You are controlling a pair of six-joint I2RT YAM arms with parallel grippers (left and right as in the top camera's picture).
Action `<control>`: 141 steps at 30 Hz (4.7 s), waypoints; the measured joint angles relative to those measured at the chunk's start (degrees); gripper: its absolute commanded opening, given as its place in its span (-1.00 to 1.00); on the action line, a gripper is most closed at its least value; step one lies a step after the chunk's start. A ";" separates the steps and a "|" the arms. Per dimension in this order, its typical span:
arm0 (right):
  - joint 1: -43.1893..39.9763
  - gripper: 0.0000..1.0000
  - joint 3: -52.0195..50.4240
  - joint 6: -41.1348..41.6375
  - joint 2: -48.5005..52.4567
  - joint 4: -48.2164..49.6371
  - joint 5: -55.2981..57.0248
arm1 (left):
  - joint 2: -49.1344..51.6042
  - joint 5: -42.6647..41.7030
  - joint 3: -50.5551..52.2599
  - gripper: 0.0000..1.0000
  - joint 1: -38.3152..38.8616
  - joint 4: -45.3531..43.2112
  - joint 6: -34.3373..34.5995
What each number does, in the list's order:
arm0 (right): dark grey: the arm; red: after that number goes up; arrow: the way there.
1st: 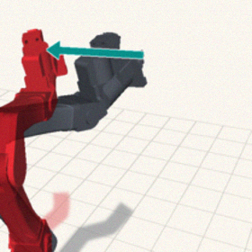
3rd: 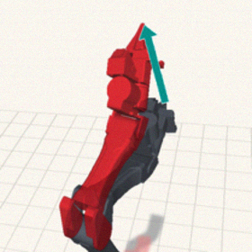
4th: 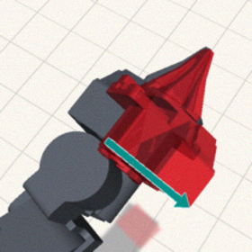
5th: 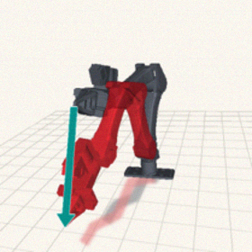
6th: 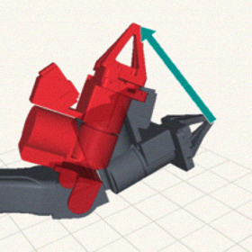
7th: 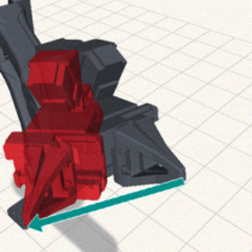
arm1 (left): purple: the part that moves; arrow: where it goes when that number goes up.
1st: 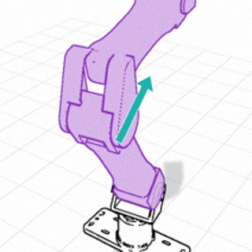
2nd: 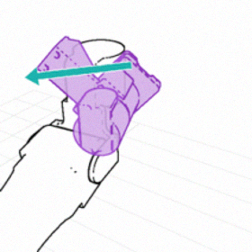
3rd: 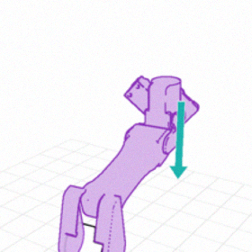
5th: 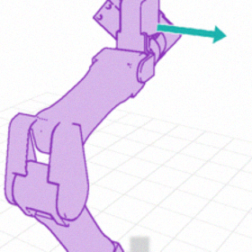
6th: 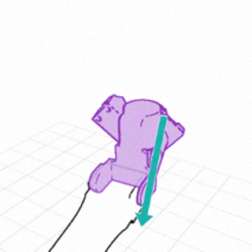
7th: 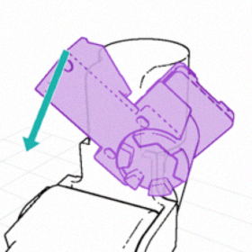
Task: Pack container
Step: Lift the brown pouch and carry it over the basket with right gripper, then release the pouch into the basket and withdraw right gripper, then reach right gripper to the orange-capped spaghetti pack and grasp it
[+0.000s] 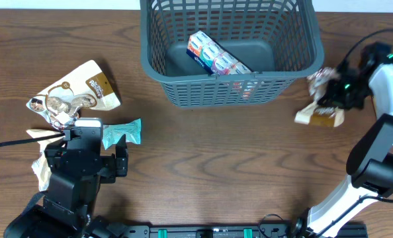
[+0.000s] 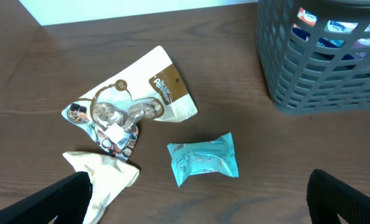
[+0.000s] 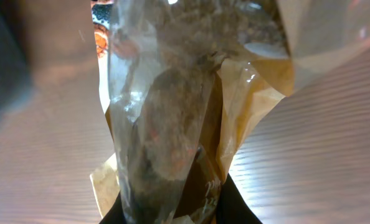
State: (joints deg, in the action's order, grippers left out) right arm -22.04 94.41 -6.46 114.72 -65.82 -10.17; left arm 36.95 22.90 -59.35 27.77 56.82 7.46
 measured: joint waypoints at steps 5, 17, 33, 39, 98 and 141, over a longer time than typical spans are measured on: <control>-1.77 -0.98 15.08 1.55 0.02 -7.61 0.15 | 0.00 0.00 0.00 0.97 0.00 0.00 0.00; -2.43 -0.97 57.72 2.95 0.17 -22.38 -5.14 | 0.00 0.00 0.00 0.97 0.00 0.00 0.00; 23.50 -0.97 75.21 0.92 -0.13 -23.50 -18.75 | 0.00 0.00 0.00 0.97 0.00 0.00 0.00; 32.92 -0.97 66.58 -4.07 -0.11 -22.21 -11.19 | 0.00 0.00 0.00 0.97 0.00 0.00 0.00; 14.36 0.99 75.19 -3.37 -0.57 -20.28 29.40 | 0.00 0.00 0.00 0.97 0.00 0.00 0.00; -21.33 0.99 20.50 -32.24 6.16 0.24 9.68 | 0.00 0.00 0.00 0.97 0.00 0.00 0.00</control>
State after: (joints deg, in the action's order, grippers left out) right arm -43.38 114.91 -38.70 120.88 -65.58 -0.49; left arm 36.95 22.90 -59.35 27.77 56.82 7.46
